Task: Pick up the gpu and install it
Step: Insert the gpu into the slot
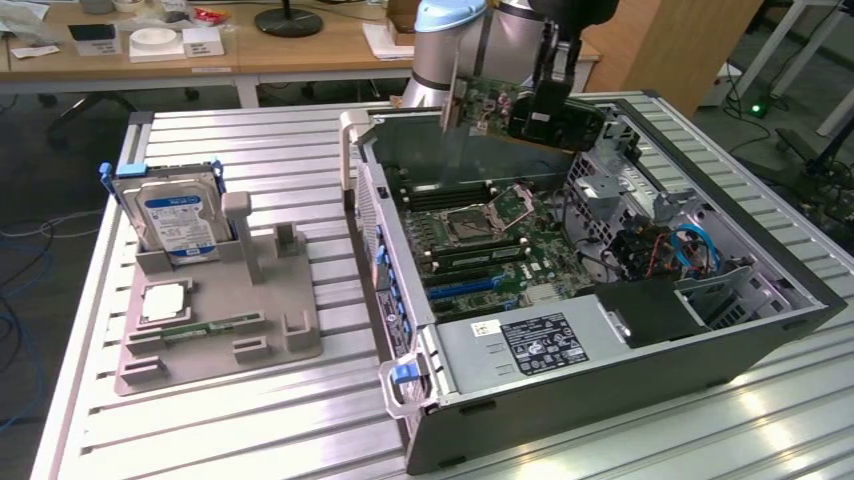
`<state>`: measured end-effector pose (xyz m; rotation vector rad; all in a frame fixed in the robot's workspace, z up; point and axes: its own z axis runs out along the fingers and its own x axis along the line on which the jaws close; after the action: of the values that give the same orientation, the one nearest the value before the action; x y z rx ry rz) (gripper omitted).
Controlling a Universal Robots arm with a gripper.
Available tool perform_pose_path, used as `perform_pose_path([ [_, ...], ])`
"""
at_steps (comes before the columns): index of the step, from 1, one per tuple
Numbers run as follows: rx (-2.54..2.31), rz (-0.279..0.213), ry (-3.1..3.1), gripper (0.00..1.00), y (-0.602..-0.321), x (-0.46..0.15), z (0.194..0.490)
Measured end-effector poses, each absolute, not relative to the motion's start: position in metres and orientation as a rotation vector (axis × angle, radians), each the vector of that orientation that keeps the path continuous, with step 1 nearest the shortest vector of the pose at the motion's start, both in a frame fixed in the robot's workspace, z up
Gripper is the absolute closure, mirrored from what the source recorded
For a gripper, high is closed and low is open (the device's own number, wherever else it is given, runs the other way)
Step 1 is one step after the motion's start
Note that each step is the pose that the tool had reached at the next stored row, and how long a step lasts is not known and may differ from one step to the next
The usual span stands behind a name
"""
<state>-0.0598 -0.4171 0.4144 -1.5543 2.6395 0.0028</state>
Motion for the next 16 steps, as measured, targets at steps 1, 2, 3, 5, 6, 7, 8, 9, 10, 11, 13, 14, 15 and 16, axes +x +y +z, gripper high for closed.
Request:
perform_pose_path([
  [1,-1.571,0.004,2.630,0.72,-0.4171,-0.0599,0.4143],
  [2,-1.586,0.004,2.620,0.72,-0.4171,-0.0599,0.4143],
  [3,-1.602,0.005,2.611,0.72,-0.4172,-0.0599,0.4143],
  [5,-1.637,0.007,2.589,0.72,-0.4172,-0.0599,0.4143],
  [6,-1.654,0.007,2.578,0.72,-0.4172,-0.0599,0.4143],
  [7,-1.671,0.008,2.567,0.72,-0.4172,-0.0599,0.4143],
  [8,-1.687,0.009,2.557,0.72,-0.4172,-0.0599,0.4143],
  [9,-1.703,0.010,2.546,0.72,-0.4172,-0.0599,0.4143],
  [10,-1.718,0.010,2.536,0.72,-0.4173,-0.0599,0.4142],
  [11,-1.734,0.011,2.525,0.72,-0.4173,-0.0599,0.4142],
  [13,-1.768,0.013,2.502,0.72,-0.4173,-0.0599,0.4142],
  [14,-1.786,0.014,2.489,0.72,-0.4173,-0.0599,0.4142],
  [15,-1.806,0.015,2.475,0.72,-0.4173,-0.0599,0.4142],
  [16,-1.827,0.016,2.459,0.72,-0.4173,-0.0599,0.4141],
])
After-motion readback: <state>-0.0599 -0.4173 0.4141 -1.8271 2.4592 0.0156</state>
